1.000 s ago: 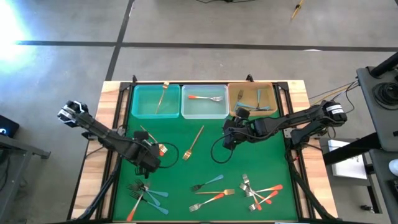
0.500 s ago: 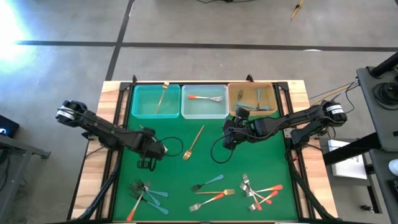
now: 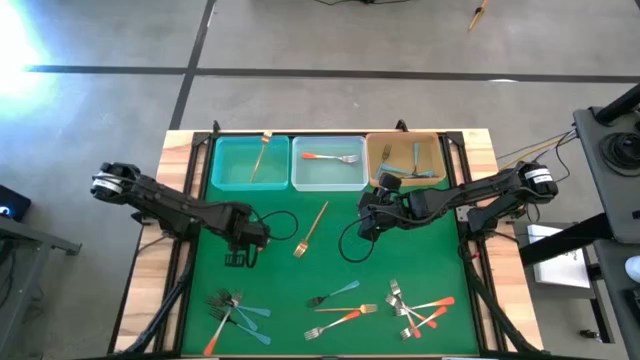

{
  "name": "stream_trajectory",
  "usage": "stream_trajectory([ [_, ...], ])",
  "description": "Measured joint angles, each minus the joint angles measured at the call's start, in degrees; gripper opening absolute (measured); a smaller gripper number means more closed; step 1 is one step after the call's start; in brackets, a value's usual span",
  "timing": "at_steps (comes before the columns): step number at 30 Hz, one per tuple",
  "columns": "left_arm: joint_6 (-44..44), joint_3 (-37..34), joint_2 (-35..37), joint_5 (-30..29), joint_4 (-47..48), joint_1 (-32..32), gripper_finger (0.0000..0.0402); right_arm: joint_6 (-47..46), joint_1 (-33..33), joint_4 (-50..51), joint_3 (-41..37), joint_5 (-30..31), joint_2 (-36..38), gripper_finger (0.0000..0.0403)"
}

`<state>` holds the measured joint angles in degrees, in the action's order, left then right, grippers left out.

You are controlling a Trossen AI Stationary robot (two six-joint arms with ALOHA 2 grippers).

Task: Sort silverware by color (type)
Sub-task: Put the orange fork into the white bin

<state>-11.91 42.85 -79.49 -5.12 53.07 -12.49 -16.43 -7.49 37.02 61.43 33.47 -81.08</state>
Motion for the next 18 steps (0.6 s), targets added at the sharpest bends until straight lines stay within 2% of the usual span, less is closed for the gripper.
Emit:
stream_trajectory([
  [3, -6.56, 0.42, -0.08, -0.08, -1.19, 2.50, 0.0050, -0.02, 0.00, 0.02, 0.00, 0.01, 0.00, 0.0132],
  [5, -7.95, 0.12, -0.08, -0.34, -0.84, 4.14, 0.0050, -0.02, 0.00, 0.01, 0.00, 0.01, 0.00, 0.0132],
  [11, -4.66, -3.15, -1.12, 2.87, -1.18, 7.96, 0.0050, -0.04, 0.00, -0.02, 0.00, 0.00, 0.00, 0.0132],
  [18, -2.86, -3.99, -2.73, 2.75, -1.17, 8.39, 0.0050, -0.04, 0.02, -0.07, 0.00, 0.04, 0.00, 0.0132],
])
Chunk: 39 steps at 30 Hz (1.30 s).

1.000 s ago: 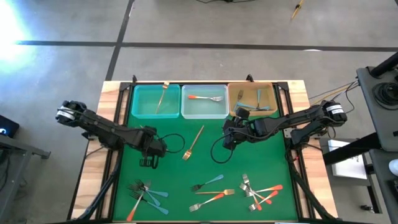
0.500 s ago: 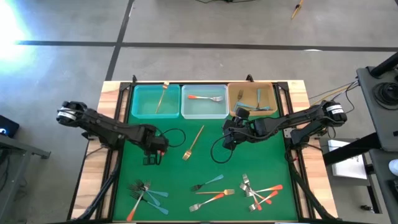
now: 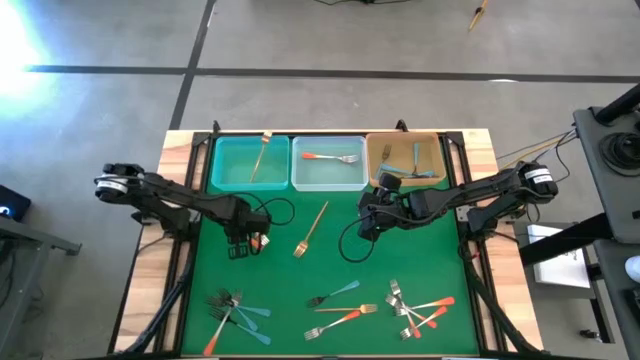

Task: Sort silverware by color (type)
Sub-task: Put the orange fork into the white bin

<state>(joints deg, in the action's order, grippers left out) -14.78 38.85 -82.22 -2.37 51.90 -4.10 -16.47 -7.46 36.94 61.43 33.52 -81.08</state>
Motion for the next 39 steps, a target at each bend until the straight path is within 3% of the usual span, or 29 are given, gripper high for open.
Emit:
stream_trajectory([
  [13, 1.90, 1.24, -0.18, 2.49, -1.67, -0.14, 0.0050, 0.00, 0.00, -0.41, 0.00, 0.04, 0.00, 0.0132],
  [22, 9.89, 9.81, -0.25, 3.13, -1.28, -0.70, 0.0050, -0.02, 0.00, -0.39, 0.00, 0.02, -0.02, 0.0132],
  [27, 12.19, 10.45, -1.21, 3.15, -0.88, -1.11, 0.0050, -0.02, 0.00, -0.35, 0.00, 0.00, -0.02, 0.0132],
  [39, 14.65, 9.47, -10.48, 2.78, 1.11, -3.28, 0.0050, 0.11, 0.00, 0.12, 0.00, 0.00, -0.02, 0.0132],
])
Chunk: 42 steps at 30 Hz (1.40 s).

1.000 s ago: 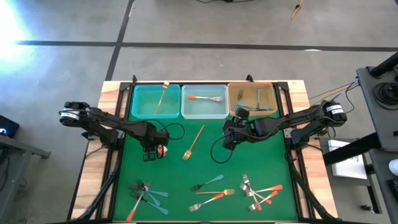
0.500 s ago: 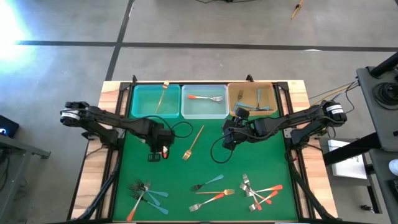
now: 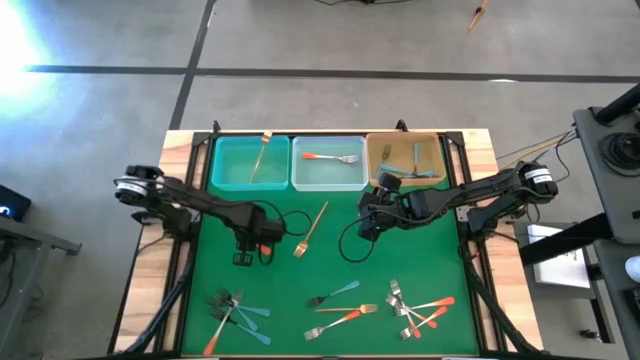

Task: Sort silverware by color (type)
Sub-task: Put the orange fork into the white bin

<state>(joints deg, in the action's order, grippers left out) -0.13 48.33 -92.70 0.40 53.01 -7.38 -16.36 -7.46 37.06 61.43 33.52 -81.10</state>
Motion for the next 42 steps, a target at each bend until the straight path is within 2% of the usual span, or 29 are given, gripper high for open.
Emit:
stream_trajectory([
  [7, 2.55, 0.18, -4.52, -1.44, -0.09, 0.02, 0.0050, -0.07, 0.00, 0.00, 0.00, -0.02, 0.00, 0.0132],
  [14, 1.12, 2.30, -2.39, -0.97, 3.52, -0.03, 0.0050, -0.09, 0.00, 0.06, 0.00, -0.04, 0.00, 0.0132],
  [20, 1.13, 3.07, -0.66, -1.25, 2.49, -0.07, 0.0050, -0.09, 0.00, 0.04, 0.00, -0.03, 0.00, 0.0132],
  [35, 0.98, 1.09, -4.46, -2.93, -0.15, -0.09, 0.0050, -0.11, -0.04, 0.42, 0.00, -0.13, 0.00, 0.0132],
  [42, -2.03, 0.96, -5.54, -2.94, -0.90, -0.09, 0.0050, -0.11, -0.04, 0.48, 0.00, -0.52, 0.00, 0.0132],
])
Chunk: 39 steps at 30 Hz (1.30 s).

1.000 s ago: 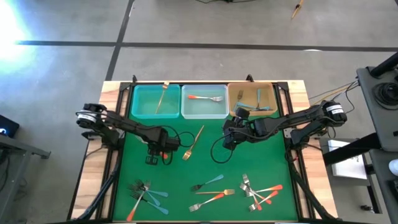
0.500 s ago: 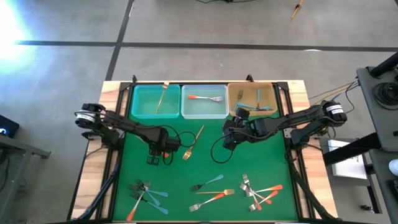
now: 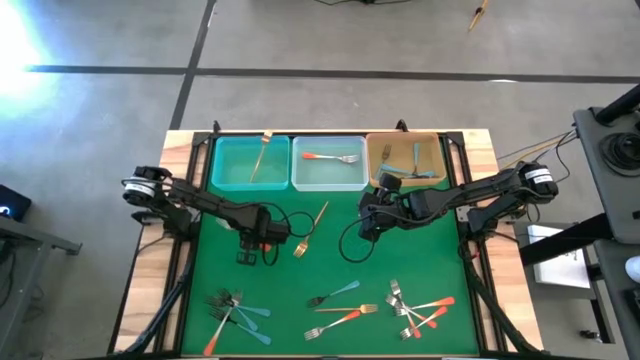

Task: Sort silverware by color (type)
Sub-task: Put the orange fork into the white bin

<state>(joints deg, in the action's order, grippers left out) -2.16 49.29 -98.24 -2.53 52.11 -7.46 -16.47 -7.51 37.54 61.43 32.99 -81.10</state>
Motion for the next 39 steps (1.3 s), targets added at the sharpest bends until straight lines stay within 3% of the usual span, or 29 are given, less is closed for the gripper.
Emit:
stream_trajectory([
  [6, -7.52, 0.08, -0.02, 0.50, 0.17, -0.02, 0.0009, 0.00, 0.00, -0.01, 0.00, 0.00, 0.00, 0.0132],
  [14, -9.64, 4.21, -0.31, 5.09, 4.80, 0.04, 0.0001, 0.00, 0.00, 0.02, 0.00, 0.00, 0.00, 0.0132],
  [23, -8.96, 19.56, 0.20, 6.26, 11.83, -0.41, 0.0001, 0.00, 0.00, 0.02, 0.00, 0.00, 0.00, 0.0132],
  [30, -7.83, 31.77, 1.27, 1.50, 16.24, -0.95, 0.0001, -0.02, 0.00, 0.92, 0.00, 0.01, 0.00, 0.0132],
  [34, -8.93, 30.76, 2.73, 1.58, 16.02, -2.03, 0.0001, -2.22, 0.00, 4.98, 0.00, 0.00, 0.01, 0.0132],
  [39, -11.99, 22.68, 3.05, 1.82, 14.68, -4.73, 0.0000, -3.44, 0.00, 7.25, 0.00, 0.02, 0.02, 0.0132],
])
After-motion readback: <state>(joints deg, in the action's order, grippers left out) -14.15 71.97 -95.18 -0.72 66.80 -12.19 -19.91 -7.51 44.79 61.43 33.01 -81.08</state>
